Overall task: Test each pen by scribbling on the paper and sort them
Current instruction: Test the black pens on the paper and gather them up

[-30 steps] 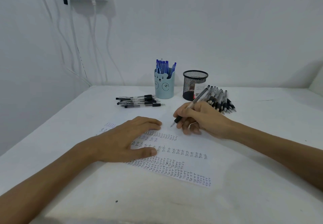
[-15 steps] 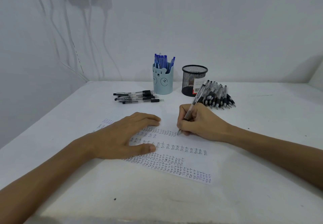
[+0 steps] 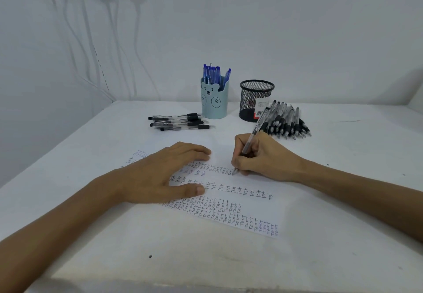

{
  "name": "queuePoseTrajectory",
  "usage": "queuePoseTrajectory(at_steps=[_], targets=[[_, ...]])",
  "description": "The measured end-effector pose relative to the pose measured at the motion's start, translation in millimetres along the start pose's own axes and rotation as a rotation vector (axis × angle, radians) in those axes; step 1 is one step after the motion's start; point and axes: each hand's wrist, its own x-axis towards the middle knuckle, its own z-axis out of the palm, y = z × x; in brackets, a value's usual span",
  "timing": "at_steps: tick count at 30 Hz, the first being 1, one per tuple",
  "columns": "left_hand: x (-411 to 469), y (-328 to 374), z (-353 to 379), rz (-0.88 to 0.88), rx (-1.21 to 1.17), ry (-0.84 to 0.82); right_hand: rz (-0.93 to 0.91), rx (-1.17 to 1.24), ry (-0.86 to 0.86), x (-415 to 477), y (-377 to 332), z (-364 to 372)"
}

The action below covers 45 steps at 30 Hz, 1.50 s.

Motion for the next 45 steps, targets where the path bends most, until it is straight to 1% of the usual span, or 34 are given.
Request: queuePoseTrajectory(at_steps=[8,12,20,40,45], targets=[[-0.3,-0.3,0.6,0.010,0.004,0.011,0.004,0.004,0.008,1.2,-0.2,0.4],[0.4,0.1,0.0,0.008,0.002,0.012,0.014,-0.010,0.040,2.1,0.4,0.5],[-0.4,-0.4,0.2,0.001,0.004,0.001,0.026,-0.015,0.036,2.7,1.0,-0.1],[0.3,-0.7,0.3,-0.002,-0.004,-0.007,0.004,-0.068,0.098,3.5,4.3,0.3],[0.3,-0.3,-0.1,0.001,0.000,-0.005,0.015,-0.067,0.084,3.9,2.1,1.1]])
